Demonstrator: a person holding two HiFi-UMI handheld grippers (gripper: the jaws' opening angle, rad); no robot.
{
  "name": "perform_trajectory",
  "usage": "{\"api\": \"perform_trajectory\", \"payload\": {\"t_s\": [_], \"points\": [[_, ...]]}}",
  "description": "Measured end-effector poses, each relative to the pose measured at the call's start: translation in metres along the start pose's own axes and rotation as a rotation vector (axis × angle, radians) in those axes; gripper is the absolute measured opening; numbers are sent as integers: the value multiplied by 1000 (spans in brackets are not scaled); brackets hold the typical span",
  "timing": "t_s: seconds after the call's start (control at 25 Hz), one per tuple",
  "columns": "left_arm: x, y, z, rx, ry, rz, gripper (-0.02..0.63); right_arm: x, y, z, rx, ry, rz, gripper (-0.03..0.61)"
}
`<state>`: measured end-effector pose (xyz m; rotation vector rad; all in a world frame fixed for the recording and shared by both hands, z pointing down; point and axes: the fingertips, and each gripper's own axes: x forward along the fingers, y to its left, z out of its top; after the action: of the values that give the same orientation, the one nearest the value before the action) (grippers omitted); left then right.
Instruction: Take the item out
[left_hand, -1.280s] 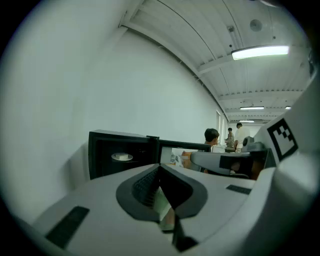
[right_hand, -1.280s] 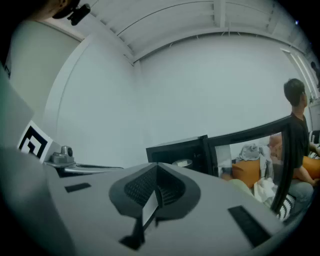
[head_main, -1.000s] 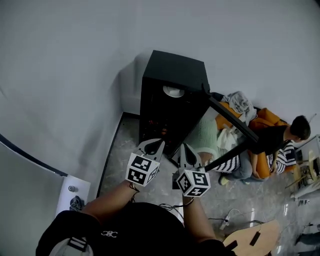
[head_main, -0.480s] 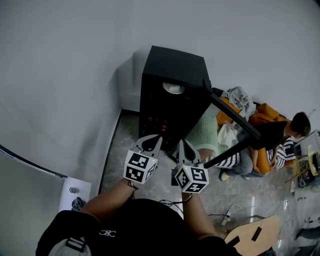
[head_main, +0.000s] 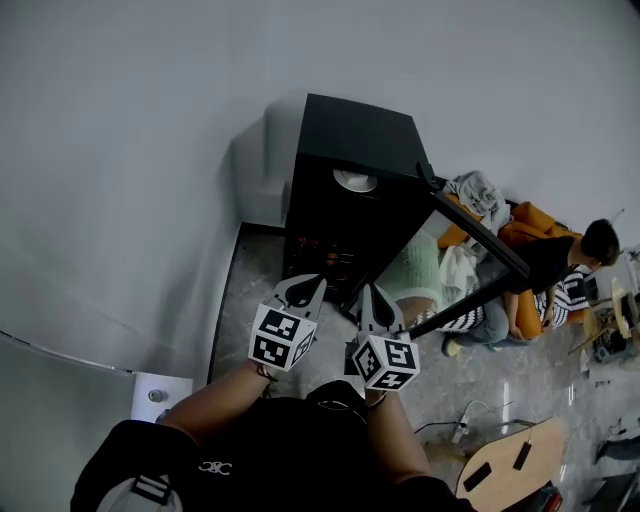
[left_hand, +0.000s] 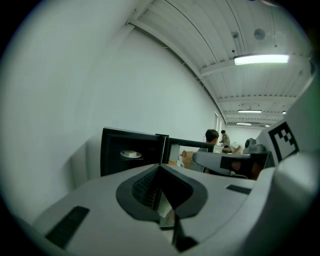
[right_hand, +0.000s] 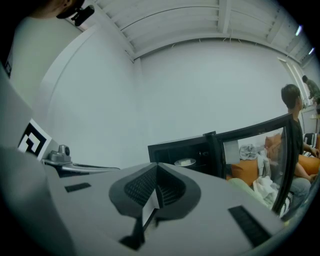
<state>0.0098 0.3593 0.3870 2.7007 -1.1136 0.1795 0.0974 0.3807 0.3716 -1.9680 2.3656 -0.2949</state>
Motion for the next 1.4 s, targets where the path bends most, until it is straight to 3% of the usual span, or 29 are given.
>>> {"api": "perform_trajectory", "payload": {"t_s": [0.52,0.96,1.24,1.4], "points": [[30,50,-2,-57,9,20,6,54,-5,3,-52,10,3,6],[131,81,10,-78,49,53,6,141,-67,14,-136,38,50,6],[193,92,13,-138,74,91,8,191,-104,23,-209,59,115,6],[213,100,11,-227,74,121,8,212,-113,20,-238,86,172,6]]}}
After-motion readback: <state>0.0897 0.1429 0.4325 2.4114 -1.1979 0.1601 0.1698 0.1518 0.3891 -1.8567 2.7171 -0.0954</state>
